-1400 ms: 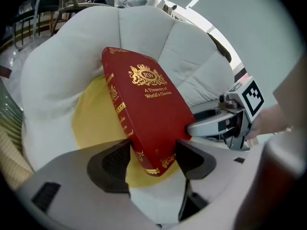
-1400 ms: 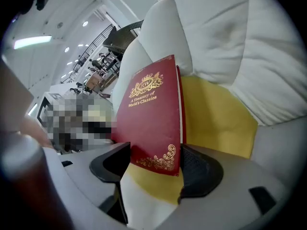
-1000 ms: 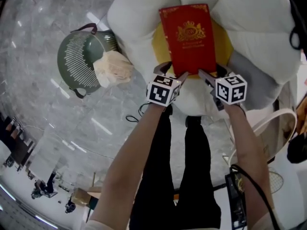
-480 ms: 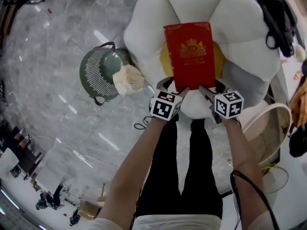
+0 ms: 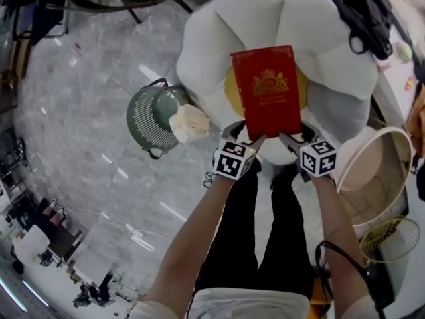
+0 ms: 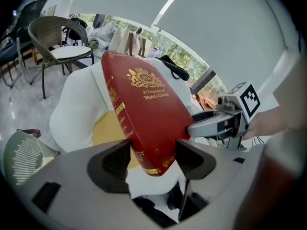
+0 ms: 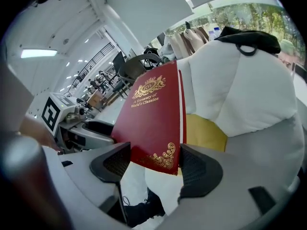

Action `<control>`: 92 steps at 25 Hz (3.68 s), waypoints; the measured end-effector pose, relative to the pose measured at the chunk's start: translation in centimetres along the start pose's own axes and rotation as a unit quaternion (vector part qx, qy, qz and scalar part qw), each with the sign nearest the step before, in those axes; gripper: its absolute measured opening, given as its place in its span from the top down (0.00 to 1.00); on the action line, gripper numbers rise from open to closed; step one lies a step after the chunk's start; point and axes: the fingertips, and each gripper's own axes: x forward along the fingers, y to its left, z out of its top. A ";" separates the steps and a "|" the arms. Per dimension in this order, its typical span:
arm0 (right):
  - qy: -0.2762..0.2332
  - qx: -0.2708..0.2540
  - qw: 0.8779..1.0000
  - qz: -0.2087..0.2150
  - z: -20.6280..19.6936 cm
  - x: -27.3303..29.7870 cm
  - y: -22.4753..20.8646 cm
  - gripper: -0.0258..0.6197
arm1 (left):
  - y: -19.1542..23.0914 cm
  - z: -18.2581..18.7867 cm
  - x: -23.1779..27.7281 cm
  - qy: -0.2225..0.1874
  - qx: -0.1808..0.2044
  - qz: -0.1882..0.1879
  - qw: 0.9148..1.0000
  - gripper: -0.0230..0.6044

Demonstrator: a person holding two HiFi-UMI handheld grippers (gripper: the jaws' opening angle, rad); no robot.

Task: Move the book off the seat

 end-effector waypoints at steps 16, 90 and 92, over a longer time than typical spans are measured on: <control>-0.022 0.008 1.000 -0.008 -3.9 -11.1 -3.5 0.45 | -11.9 -0.3 0.7 -0.005 0.029 -0.006 1.000 0.50; -0.173 0.383 0.890 -0.177 -35.4 -32.2 -26.5 0.45 | -45.2 -12.0 26.5 0.251 0.306 -0.201 0.896 0.50; -0.168 0.381 0.892 -0.176 -35.5 -32.0 -26.4 0.45 | -44.9 -12.2 26.6 0.254 0.301 -0.199 0.897 0.50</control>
